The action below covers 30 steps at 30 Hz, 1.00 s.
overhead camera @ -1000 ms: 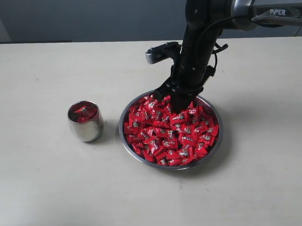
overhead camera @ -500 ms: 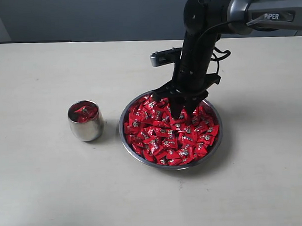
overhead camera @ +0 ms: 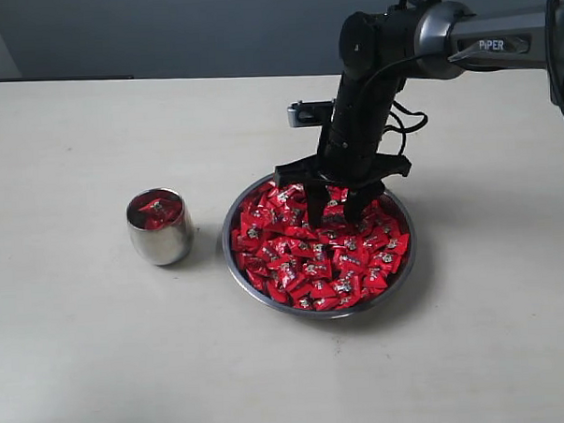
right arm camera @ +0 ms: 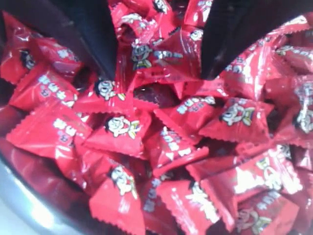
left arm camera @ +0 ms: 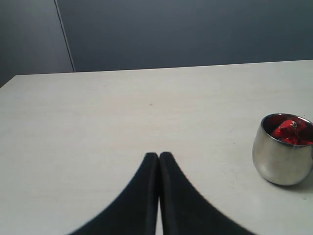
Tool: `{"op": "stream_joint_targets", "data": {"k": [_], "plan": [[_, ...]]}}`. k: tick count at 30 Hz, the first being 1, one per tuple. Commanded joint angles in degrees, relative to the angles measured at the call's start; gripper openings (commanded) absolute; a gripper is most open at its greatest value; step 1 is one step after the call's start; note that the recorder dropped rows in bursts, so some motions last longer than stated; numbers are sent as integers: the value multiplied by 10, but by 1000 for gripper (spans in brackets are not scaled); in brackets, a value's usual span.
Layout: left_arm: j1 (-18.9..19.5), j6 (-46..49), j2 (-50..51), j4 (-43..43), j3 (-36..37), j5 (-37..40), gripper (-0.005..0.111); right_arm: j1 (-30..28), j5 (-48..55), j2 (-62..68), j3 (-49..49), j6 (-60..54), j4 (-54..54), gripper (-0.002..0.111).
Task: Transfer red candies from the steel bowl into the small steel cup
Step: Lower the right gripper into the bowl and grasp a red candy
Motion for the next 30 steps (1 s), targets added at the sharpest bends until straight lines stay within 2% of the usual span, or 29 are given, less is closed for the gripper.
{"op": "stream_joint_targets", "data": {"k": [1, 15, 21, 26, 30], "plan": [[0, -1, -3, -2, 2, -1, 0, 0, -11, 8, -3, 5, -6, 51], [0, -1, -3, -2, 2, -1, 0, 0, -18, 18, -6, 6, -2, 51], [0, -1, -3, -2, 2, -1, 0, 0, -20, 18, -6, 6, -3, 39], [0, -1, -3, -2, 2, -1, 0, 0, -17, 18, -6, 2, -4, 50], [0, -1, -3, -2, 2, -1, 0, 0, -17, 18, -6, 2, 5, 52]]}}
